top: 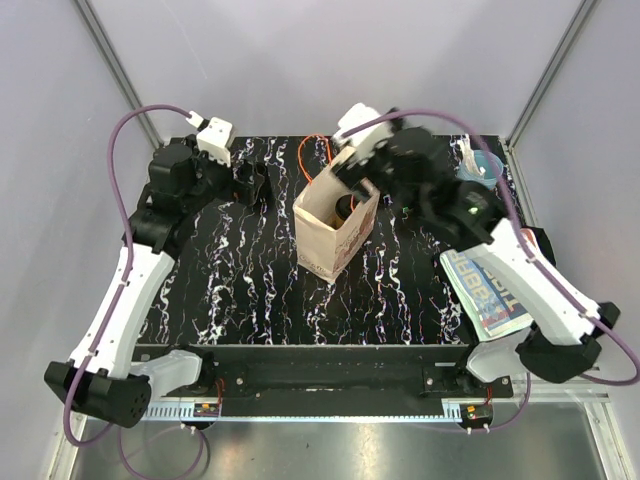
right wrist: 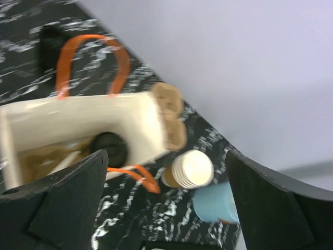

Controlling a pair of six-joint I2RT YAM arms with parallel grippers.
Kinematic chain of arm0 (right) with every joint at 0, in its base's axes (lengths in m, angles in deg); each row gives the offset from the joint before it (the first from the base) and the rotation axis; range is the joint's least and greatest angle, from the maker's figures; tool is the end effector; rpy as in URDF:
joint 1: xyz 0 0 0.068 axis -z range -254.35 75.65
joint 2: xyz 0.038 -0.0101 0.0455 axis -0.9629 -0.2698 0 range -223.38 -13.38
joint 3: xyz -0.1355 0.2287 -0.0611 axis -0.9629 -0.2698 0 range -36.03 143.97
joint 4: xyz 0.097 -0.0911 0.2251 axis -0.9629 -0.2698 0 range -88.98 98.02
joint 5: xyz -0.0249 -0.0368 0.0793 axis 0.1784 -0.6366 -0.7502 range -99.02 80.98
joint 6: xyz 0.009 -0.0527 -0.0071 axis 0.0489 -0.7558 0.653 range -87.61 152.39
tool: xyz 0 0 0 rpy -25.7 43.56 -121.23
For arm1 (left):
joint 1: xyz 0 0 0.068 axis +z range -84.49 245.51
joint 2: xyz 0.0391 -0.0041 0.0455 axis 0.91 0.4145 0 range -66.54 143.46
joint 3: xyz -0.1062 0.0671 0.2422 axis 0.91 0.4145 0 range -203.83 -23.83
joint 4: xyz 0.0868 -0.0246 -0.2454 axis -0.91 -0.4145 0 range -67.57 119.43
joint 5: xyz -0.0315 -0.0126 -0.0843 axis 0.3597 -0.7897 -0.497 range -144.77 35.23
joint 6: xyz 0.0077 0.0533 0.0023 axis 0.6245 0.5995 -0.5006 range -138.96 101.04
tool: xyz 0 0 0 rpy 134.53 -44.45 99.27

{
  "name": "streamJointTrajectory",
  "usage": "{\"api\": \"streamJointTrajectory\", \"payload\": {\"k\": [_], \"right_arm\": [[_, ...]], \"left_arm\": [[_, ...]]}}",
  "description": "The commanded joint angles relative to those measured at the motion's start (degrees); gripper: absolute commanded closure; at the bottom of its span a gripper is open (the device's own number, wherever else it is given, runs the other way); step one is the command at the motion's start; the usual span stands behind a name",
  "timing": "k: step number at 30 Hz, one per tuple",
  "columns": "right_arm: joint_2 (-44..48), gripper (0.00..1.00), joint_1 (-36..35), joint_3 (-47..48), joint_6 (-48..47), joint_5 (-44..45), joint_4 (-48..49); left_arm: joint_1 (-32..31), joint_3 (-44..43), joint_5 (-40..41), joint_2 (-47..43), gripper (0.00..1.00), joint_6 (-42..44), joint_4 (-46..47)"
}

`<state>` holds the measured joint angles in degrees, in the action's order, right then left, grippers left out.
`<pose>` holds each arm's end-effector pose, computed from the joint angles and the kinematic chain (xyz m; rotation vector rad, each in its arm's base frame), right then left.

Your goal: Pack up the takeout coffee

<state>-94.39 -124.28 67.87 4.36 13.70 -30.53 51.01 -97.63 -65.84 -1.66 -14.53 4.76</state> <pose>0.1933 0.2085 0.4959 -0.9204 1.5742 -0.0959 0.2359 -0.0681 0.4203 0.4372 1.7987 -0.3010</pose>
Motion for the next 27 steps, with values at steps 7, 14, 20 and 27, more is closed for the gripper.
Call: {"api": "streamJointTrajectory", "payload": {"k": [7, 14, 20, 27], "right_arm": [[16.84, 0.00, 13.10, -13.08, -3.43, 14.10, 22.87], [25.36, 0.00, 16.27, -20.75, -9.23, 17.27, 32.03], [29.50, 0.00, 17.41, -28.73, -12.73, 19.28, 43.79], [30.92, 0.00, 17.41, -35.88, -14.43, 23.42, 59.31]], "left_arm": [[0.26, -5.12, 7.64, -5.55, 0.01, 4.62, 3.66], [0.35, -10.83, 13.24, -7.75, 0.01, 6.91, 1.90], [0.26, -17.16, 22.38, -9.95, 0.01, 8.23, 0.41], [0.26, -21.74, 31.20, -11.62, 0.01, 8.14, -0.38]]}}
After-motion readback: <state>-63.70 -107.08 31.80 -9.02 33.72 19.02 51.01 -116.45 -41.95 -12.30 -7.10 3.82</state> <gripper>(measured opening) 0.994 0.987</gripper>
